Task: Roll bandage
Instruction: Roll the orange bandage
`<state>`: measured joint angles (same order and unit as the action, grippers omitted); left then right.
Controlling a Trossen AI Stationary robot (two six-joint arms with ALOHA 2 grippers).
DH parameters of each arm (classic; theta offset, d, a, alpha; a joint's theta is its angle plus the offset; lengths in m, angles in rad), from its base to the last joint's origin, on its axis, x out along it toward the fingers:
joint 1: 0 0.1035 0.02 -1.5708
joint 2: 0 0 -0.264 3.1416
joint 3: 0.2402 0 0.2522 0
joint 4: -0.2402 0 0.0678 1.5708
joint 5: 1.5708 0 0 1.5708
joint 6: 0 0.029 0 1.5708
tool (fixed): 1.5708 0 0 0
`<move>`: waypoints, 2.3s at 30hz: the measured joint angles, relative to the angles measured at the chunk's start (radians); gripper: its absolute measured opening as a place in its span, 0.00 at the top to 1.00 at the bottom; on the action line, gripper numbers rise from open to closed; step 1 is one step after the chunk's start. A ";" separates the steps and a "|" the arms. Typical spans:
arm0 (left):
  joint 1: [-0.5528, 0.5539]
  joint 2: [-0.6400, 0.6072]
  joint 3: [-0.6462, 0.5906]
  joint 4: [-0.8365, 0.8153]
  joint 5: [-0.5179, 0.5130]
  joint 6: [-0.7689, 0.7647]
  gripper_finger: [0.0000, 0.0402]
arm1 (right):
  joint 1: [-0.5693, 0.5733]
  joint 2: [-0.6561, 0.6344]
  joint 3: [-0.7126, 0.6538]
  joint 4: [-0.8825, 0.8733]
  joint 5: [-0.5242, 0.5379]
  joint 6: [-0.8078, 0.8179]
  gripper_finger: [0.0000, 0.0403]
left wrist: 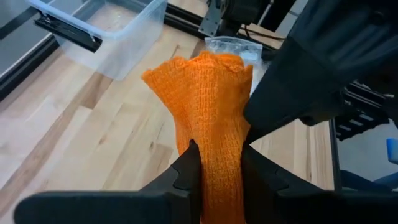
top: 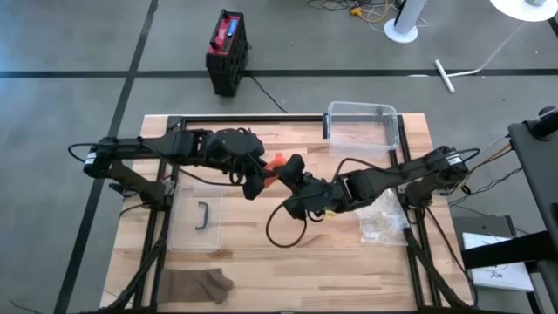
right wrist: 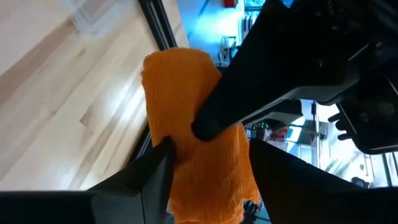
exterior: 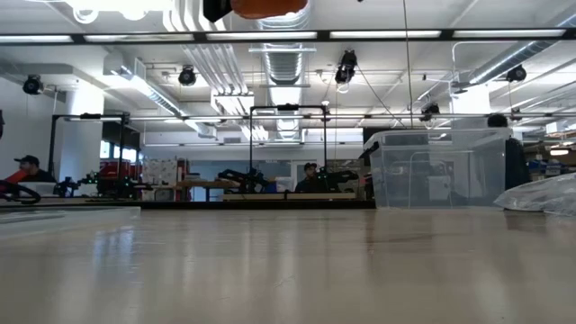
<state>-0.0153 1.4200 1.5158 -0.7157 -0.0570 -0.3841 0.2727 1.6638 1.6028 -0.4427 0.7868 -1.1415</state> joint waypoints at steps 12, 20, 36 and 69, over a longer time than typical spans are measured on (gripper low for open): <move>-0.001 0.000 0.004 -0.011 0.049 0.026 0.83 | -0.020 0.005 0.000 -0.052 -0.053 0.015 0.45; -0.002 0.000 0.005 -0.010 0.067 0.026 0.82 | -0.025 0.007 0.000 -0.083 -0.049 -0.030 0.34; -0.003 -0.008 0.010 0.034 0.068 0.125 0.79 | -0.028 0.008 0.006 -0.044 -0.067 0.050 0.63; -0.004 -0.057 -0.694 1.658 0.104 0.629 0.46 | -0.134 -0.380 -0.149 0.000 -0.670 1.012 0.81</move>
<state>-0.0193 1.3635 0.8220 0.9428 0.0474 0.2454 0.1387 1.2836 1.4539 -0.4432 0.1164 -0.1299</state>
